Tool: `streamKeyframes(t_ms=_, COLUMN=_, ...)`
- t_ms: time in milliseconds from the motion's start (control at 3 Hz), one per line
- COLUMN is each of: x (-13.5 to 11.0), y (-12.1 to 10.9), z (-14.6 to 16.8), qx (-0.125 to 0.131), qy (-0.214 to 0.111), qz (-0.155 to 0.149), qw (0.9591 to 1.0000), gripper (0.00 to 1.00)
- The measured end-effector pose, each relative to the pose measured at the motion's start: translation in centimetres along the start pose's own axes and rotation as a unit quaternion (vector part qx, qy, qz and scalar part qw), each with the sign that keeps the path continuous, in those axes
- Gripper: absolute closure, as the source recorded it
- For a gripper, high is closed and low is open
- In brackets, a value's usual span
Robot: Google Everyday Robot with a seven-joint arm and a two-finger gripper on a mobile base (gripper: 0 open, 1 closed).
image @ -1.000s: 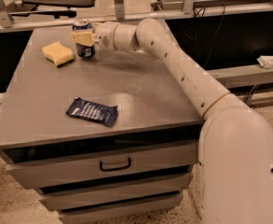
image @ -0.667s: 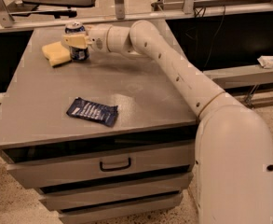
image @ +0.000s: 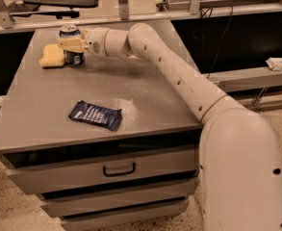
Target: Move pepsi can near sponge
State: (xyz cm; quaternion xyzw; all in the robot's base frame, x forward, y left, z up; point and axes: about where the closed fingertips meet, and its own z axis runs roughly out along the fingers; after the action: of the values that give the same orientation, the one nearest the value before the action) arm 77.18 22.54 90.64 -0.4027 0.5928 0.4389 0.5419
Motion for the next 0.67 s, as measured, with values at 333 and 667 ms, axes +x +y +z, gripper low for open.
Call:
streamKeyframes(t_ms=333, x=0.14, y=0.39, z=0.07, qx=-0.004, qy=0.0, qz=0.001, qw=1.0, gripper=0.18)
streamKeyframes(t_ms=667, x=0.29, y=0.36, z=-0.64, qx=0.004, qy=0.004, qz=-0.002, qw=1.0, gripper=0.0)
